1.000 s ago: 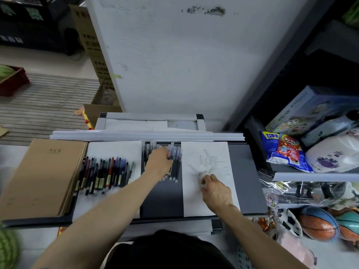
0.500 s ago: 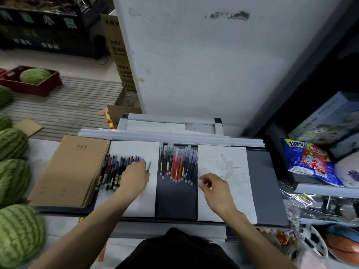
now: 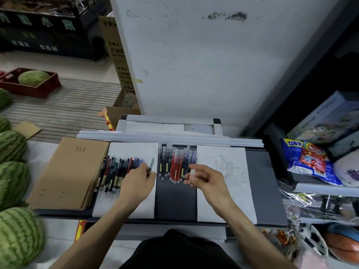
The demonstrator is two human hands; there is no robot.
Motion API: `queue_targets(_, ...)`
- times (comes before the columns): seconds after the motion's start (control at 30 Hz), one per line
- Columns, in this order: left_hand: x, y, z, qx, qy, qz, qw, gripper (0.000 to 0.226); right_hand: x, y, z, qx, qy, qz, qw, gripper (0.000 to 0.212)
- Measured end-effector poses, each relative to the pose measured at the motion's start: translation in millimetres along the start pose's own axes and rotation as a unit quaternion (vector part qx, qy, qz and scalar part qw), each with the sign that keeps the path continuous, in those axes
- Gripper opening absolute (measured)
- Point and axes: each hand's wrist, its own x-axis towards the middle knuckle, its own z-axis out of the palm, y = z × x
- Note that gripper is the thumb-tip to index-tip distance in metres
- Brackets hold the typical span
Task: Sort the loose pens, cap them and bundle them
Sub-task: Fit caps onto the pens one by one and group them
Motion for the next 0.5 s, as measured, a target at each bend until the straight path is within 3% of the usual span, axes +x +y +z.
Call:
queue_targets(0.13,-42.9,25.6,-15.7,-0.166,-0.050,0.120,0.977,0.014,-3.8,-11.8,-1.3,0.134,0.021,0.039,0.990,0.024)
queue_targets(0.27,-73.0,46.6,-24.1,-0.180,-0.025,0.178,0.967,0.022,-6.6,-18.5,-2.2,0.237,0.022,0.096,0.966,0.024)
queue_targets(0.5,-79.9,54.1,-31.8,-0.174,-0.010,0.204,0.963,0.022,-14.4,-21.0,8.2,0.256,-0.001,0.090,0.963,0.028)
